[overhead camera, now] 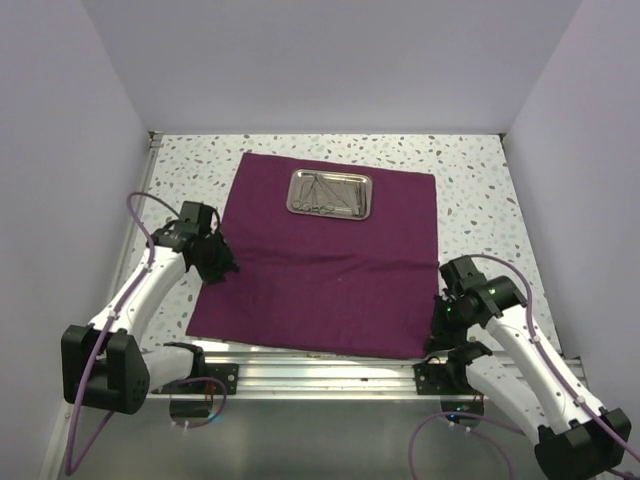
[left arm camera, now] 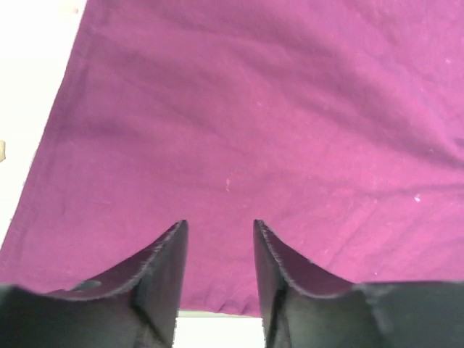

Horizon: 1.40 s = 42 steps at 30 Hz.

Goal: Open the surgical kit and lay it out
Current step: Smooth out the surgical kit at the center of the board.

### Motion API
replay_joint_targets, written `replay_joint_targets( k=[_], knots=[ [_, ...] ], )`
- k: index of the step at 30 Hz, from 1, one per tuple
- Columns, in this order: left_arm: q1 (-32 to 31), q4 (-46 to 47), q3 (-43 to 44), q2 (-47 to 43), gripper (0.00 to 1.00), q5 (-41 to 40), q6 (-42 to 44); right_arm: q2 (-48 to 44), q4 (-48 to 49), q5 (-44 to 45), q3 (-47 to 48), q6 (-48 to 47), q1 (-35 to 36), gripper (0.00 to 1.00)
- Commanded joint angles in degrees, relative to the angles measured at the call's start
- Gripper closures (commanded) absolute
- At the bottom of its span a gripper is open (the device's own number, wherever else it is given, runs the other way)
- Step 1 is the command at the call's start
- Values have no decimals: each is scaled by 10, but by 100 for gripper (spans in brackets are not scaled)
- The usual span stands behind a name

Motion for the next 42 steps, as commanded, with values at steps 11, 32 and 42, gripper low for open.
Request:
replay_joint_targets(
  k=[11, 32, 42],
  knots=[
    [12, -84, -67, 14, 18, -82, -75, 116, -63, 32, 91, 9, 3, 100],
    [16, -202, -40, 33, 41, -85, 34, 410, 168, 61, 284, -13, -143, 100],
    [0, -150, -77, 98, 53, -54, 10, 410, 187, 36, 252, -30, -163, 100]
  ],
)
